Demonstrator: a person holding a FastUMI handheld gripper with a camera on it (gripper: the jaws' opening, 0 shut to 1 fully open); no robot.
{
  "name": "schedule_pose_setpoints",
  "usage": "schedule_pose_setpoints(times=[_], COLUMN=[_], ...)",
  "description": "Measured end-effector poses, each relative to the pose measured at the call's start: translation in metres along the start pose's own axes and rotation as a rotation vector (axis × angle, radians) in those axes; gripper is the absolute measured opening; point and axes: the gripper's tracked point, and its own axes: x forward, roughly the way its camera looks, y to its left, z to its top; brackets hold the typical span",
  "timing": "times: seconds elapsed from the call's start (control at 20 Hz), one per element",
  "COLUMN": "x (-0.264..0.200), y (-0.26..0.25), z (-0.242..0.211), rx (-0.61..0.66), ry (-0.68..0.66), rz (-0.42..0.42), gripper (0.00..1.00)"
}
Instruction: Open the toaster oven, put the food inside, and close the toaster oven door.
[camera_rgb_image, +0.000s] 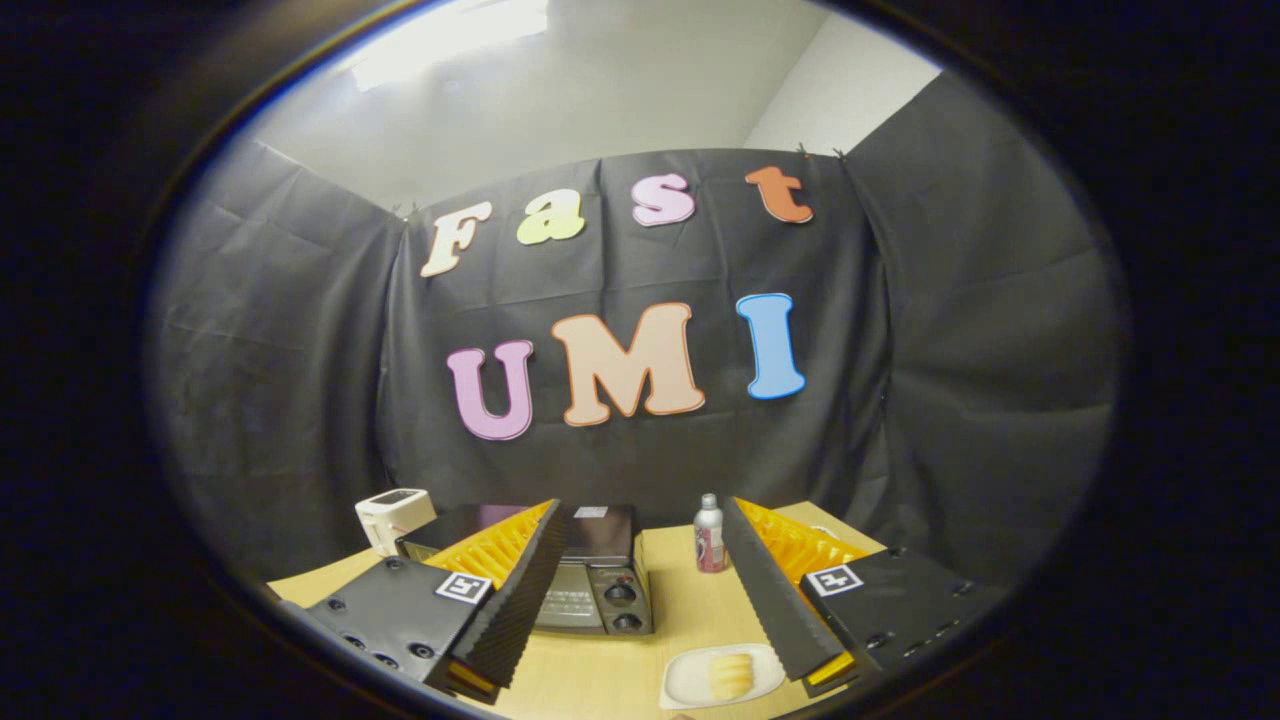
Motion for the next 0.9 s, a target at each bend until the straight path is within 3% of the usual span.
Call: schedule_pose_setpoints(times=[0.9], x=[0.042], y=[0.101], z=[-0.035], rx=[0.055], ry=[0.068], rz=[0.145], gripper=[0.98])
